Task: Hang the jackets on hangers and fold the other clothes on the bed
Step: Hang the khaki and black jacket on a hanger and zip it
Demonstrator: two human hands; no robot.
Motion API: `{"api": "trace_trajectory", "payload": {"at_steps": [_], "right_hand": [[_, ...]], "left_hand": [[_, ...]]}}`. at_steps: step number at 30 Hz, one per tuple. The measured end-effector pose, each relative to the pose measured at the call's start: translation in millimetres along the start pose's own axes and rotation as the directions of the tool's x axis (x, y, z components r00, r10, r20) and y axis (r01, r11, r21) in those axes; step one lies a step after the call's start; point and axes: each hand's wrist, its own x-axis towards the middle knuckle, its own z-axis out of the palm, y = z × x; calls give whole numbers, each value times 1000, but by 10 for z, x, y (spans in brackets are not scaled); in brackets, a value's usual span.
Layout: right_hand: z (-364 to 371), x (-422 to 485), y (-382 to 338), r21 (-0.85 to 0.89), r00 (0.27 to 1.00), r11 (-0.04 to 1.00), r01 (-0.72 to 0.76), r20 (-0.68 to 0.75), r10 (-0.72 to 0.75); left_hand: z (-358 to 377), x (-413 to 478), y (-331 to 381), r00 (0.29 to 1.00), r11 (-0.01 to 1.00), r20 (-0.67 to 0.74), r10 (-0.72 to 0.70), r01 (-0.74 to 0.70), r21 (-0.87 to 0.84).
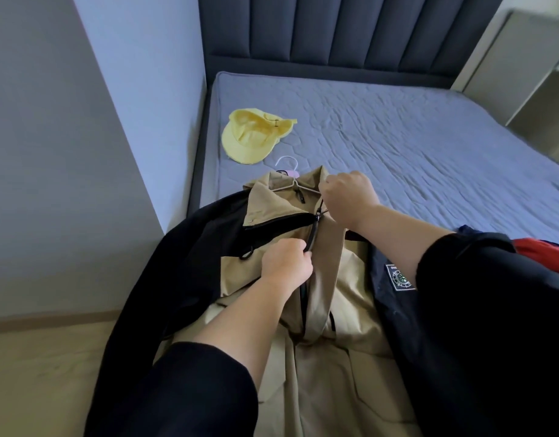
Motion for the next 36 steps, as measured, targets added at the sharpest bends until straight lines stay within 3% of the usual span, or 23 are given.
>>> {"api": "trace_trajectory", "payload": {"at_steps": [5, 7, 10, 12, 14, 16, 19, 20, 21, 24, 29, 33, 36], "right_hand": [[-45, 123, 69, 38, 994, 994, -106, -12, 106], [-118, 193, 236, 139, 967, 958, -251, -4, 254], [-134, 216, 273, 247, 966, 935, -254, 28, 255], [-107, 199, 145, 442, 955, 850, -285, 52, 293], [-101, 199, 47, 667, 929, 672, -323, 90, 358], [-112, 220, 17, 835, 901, 410, -368, 210, 380], [-5, 215, 99, 890, 819, -70, -451, 444, 364], [91, 206, 146, 868, 783, -137, -477, 491, 382], [198, 191, 200, 851, 753, -128, -510, 513, 411], [545, 108, 306, 785, 724, 104, -611, 499, 477], [902, 34, 183, 592, 755, 477, -649, 580, 307], [870, 89, 7, 618, 804, 553, -560, 567, 180], [806, 143, -85, 560, 846, 693, -455, 516, 138]], "left_hand": [[14, -156, -186, 997, 1000, 77, 18, -19, 18], [101, -303, -355, 987, 997, 163, -17, 5, 73], [237, -457, -548, 973, 989, 179, -144, 135, 59], [240, -428, -535, 958, 978, 196, -207, 200, 56], [207, -376, -506, 944, 970, 225, -241, 234, 60], [184, -357, -510, 934, 967, 251, -256, 251, 53], [180, -370, -541, 927, 961, 258, -272, 276, 24], [179, -366, -550, 925, 958, 258, -280, 287, 12], [180, -361, -558, 922, 956, 263, -285, 293, 6], [193, -357, -602, 906, 959, 319, -278, 281, 38], [225, -328, -681, 879, 963, 395, -267, 261, 70], [237, -309, -676, 869, 960, 409, -279, 264, 93], [246, -321, -684, 867, 958, 408, -284, 272, 89]]}}
